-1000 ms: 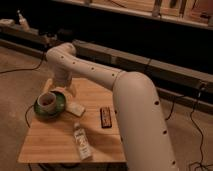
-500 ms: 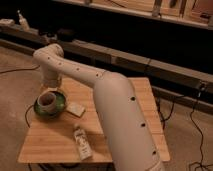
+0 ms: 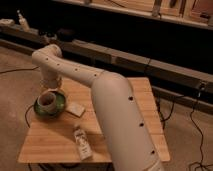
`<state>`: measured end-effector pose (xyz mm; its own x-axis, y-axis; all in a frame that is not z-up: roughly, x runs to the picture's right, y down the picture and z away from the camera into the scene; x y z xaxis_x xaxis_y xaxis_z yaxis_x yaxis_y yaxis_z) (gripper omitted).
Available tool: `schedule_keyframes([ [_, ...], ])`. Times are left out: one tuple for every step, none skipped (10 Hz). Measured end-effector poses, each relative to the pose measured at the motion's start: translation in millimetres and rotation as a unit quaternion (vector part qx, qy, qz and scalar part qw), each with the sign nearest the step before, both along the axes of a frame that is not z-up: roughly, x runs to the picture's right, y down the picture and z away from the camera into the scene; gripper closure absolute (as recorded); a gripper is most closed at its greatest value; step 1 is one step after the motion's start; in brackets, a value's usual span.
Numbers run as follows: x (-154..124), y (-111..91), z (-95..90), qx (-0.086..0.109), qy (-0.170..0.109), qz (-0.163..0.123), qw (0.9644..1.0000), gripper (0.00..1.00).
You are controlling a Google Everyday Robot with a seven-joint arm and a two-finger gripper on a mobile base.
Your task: Pick up the ceramic cup
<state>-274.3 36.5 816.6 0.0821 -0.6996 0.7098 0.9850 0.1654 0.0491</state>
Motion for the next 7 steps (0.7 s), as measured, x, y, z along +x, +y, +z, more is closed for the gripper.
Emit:
schedule_keyframes([
  [2,9,0.3,-0.007,-0.003,-0.005,1.0000,0.20],
  [3,15,1.4,-0.012,-0.006,-0.008,0.9999,0.20],
  [6,21,3.2,-0.016,-0.007,-0.011,0.9998,0.20],
  [9,25,4.9,-0.018,-0.007,-0.010,0.9998,0.20],
  [14,28,7.2,-0.020,-0.002,-0.004,0.9998,0.20],
  [22,30,9.6,-0.021,0.005,0.005,0.9997,0.20],
  [27,31,11.0,-0.022,0.010,0.010,0.9997,0.20],
])
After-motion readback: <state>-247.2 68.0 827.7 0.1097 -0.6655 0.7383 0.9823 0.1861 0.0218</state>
